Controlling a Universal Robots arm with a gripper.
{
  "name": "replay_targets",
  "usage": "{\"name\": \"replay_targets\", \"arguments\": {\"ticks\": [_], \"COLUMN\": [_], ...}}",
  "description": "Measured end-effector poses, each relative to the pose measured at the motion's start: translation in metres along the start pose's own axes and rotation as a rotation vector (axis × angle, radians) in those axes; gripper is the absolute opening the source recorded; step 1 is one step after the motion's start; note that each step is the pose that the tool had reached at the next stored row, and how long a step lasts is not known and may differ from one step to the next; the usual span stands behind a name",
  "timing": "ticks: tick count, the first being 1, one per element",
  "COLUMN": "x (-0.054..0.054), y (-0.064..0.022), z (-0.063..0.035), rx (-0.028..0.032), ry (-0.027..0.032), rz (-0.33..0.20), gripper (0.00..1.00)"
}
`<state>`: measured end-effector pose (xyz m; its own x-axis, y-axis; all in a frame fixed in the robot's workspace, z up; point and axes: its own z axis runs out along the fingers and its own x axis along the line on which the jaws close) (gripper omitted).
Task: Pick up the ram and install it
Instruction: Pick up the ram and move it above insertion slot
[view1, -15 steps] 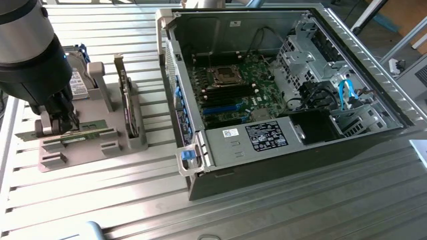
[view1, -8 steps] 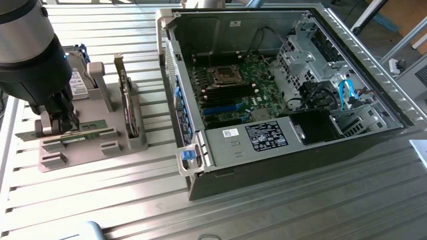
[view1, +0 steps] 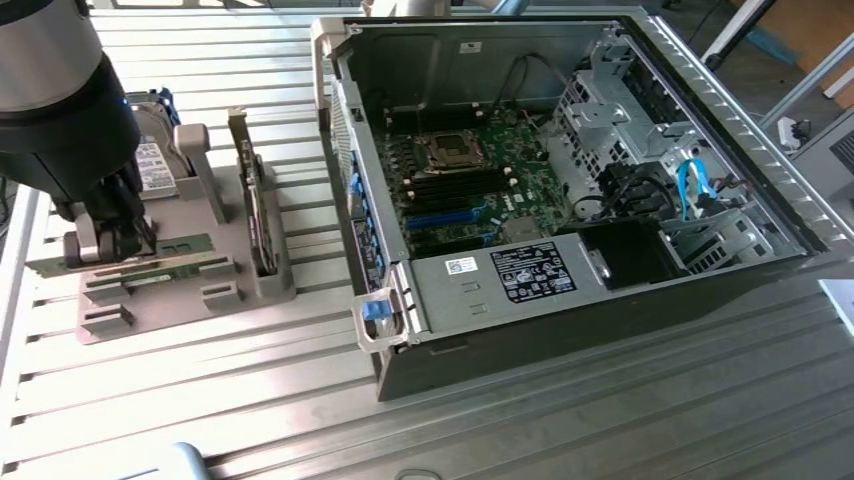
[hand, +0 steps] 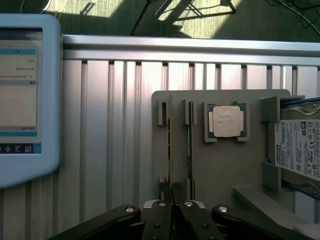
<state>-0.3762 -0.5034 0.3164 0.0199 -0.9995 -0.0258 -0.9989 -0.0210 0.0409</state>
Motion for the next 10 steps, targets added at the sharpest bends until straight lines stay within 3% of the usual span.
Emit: {"name": "replay_targets", "arguments": {"ticks": [10], "x": [-0.001], "y": [-0.0003], "z": [-0.0210], "rx": [0.0000], "ry": [0.0000], "rz": [0.000], "gripper": [0.12]}}
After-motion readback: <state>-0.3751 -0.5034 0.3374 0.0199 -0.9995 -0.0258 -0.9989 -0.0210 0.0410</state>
